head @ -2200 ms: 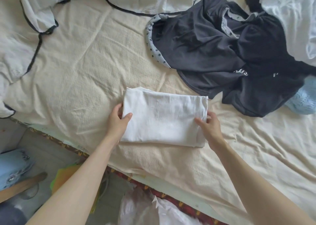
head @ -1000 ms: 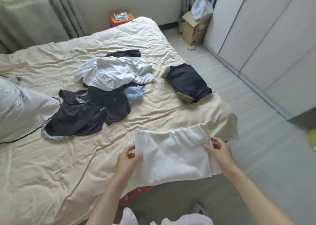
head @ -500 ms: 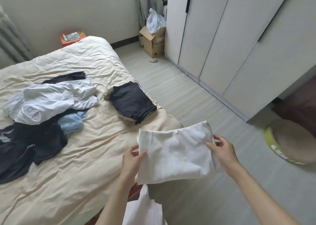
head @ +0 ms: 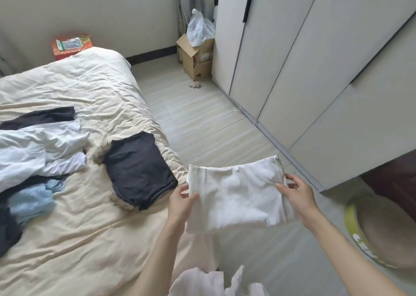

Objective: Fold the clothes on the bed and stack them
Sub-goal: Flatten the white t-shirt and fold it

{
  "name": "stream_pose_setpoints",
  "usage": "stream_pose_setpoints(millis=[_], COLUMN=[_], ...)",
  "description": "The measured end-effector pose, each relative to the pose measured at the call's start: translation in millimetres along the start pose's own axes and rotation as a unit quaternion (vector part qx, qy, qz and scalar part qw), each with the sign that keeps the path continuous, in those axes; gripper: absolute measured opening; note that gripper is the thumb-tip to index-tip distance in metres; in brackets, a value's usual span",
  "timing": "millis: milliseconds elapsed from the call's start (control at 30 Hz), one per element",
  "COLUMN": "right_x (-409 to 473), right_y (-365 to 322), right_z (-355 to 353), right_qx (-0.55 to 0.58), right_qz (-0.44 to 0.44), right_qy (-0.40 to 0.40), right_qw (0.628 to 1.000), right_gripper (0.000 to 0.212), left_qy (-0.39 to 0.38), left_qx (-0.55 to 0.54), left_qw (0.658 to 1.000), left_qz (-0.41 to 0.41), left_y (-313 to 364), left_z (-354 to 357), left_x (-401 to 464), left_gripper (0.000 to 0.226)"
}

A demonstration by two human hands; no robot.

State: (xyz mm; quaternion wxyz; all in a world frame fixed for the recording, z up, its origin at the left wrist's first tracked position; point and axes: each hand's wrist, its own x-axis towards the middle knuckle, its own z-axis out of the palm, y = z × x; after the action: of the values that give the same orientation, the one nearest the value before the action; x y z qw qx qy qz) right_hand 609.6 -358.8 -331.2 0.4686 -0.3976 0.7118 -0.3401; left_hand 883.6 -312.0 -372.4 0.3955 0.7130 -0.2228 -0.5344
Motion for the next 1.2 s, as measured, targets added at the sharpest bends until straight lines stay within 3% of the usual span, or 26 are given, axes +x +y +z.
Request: stream_pose_setpoints(millis=[200,367,667,833,1033,1200], right_x=[115.0,222.9,365.9,401.9,425.2,442.9], right_y=[-38.2,-69.0,-162.5,-209.5,-250.6,-294.7], right_z=[4.0,30.4,82.7,168.8,285.0,396.5], right_qx=[-0.011,-0.057,-0.161,-0.222,-0.263,-0.304], right_qz=[0.016,0.011,-0.024,-0.055,-0.095,-0.128], right_qy=[-0.056,-0.141,-0.305,-0.408,-0.472,-0.484], right_qw=[0.998,0.988,0.938,0.884,0.836,0.811], right_gripper=[0.030,0.030,0.025,0.025,0.026,0.023], left_qy=[0.049,0.132,0.271,0.305,0.350,0.338], left_qx=[-0.017,-0.051,-0.206,-0.322,-0.455,-0.493], left_qw=[0.999,0.989,0.930,0.878,0.786,0.764], left_qz=[-0.008,-0.052,-0.140,-0.179,-0.231,-0.244], left_y=[48.4,69.1,121.1,136.3,144.4,165.3], left_z=[39.6,79.0,150.4,135.1,85.3,18.0], left_x=[55.9,102.6,151.0,178.8,244.3,317.6], left_gripper=[0.033,0.033,0.033,0.010,0.025,0.022])
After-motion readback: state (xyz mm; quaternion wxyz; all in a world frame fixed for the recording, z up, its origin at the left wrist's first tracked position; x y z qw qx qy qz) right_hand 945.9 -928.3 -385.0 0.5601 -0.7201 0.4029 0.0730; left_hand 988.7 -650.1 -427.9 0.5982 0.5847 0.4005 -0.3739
